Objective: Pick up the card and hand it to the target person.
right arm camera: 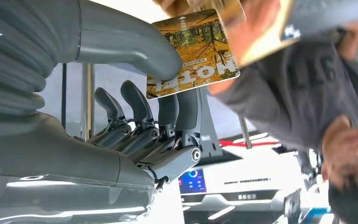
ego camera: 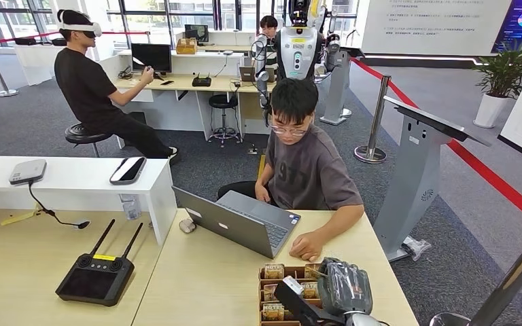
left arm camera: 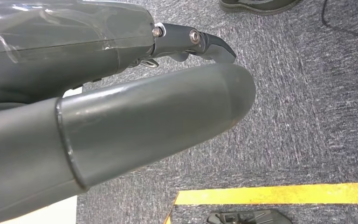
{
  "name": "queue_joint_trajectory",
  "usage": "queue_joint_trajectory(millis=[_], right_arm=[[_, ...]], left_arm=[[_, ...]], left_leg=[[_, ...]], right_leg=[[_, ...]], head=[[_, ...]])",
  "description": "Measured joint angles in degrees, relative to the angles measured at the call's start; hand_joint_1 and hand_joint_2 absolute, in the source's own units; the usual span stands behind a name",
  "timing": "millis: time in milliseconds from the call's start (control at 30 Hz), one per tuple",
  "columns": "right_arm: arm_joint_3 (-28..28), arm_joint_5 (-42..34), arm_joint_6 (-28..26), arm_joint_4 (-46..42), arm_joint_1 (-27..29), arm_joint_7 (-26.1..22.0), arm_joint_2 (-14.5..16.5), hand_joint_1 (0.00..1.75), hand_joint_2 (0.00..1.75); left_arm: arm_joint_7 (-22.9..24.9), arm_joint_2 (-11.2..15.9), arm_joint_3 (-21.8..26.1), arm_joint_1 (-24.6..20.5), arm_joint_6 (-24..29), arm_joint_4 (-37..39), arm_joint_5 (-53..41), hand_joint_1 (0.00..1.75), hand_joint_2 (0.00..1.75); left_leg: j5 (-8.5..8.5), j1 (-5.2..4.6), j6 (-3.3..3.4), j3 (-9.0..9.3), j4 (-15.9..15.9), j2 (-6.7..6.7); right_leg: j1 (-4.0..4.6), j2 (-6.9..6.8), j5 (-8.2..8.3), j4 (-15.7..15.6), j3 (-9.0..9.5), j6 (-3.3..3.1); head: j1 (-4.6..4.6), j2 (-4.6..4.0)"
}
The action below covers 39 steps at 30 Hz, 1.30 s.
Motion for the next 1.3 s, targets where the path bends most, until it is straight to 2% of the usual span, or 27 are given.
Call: queue_joint_trajectory(millis=[133, 400, 633, 1000, 1300], right_arm=[[-0.6, -3.6, -2.8, 6.9, -3.4, -2.5, 2.8, 1.48, 1.75], [1.2, -6.7, -4.8, 22.3, -9.1, -5.2, 7.8, 1.50, 1.75], [2.5, -7.3, -6.7, 33.8, -13.2, -6.6, 10.5, 1.46, 1.75], [3.0, -7.7, -7.7, 39.9, -15.7, -7.6, 13.4, 1.48, 1.75], [2.5, -8.4, -8.8, 40.9, -15.4, -8.3, 13.6, 1.48, 1.75]], left_arm=[[0.7, -0.1, -0.9, -0.8, -0.6, 0.2, -0.8, 0.00, 0.00], [1.2, -0.4, -1.7, -1.7, -1.0, 0.3, -1.4, 0.00, 0.00], [1.9, -0.6, -2.9, -2.3, -1.5, 0.4, -2.4, 0.00, 0.00], [2.2, -0.7, -3.8, -2.9, -2.0, 0.4, -3.2, 0.00, 0.00], [2.4, -0.8, -4.1, -2.9, -2.2, 0.4, -3.5, 0.00, 0.00]], left_leg=[[0.01, 0.01, 0.00, 0.04, 0.0, 0.04], [0.01, 0.04, -0.05, 0.13, -0.1, 0.18], [-0.02, 0.05, -0.06, 0.17, -0.1, 0.11], [-0.03, 0.05, -0.07, 0.11, 0.0, 0.04], [0.00, 0.04, -0.02, 0.12, -0.1, 0.01]], right_leg=[[0.01, 0.04, 0.02, 0.0, 0.03, 0.00], [0.04, 0.21, 0.08, 0.0, 0.08, -0.01], [0.05, 0.16, 0.03, -0.1, 0.16, 0.00], [0.04, 0.09, 0.00, 0.0, 0.13, 0.00], [0.04, 0.04, 0.03, -0.1, 0.16, 0.00]], head=[[0.00, 0.00], [0.00, 0.00], [0.00, 0.00], [0.00, 0.00], [0.00, 0.00]])
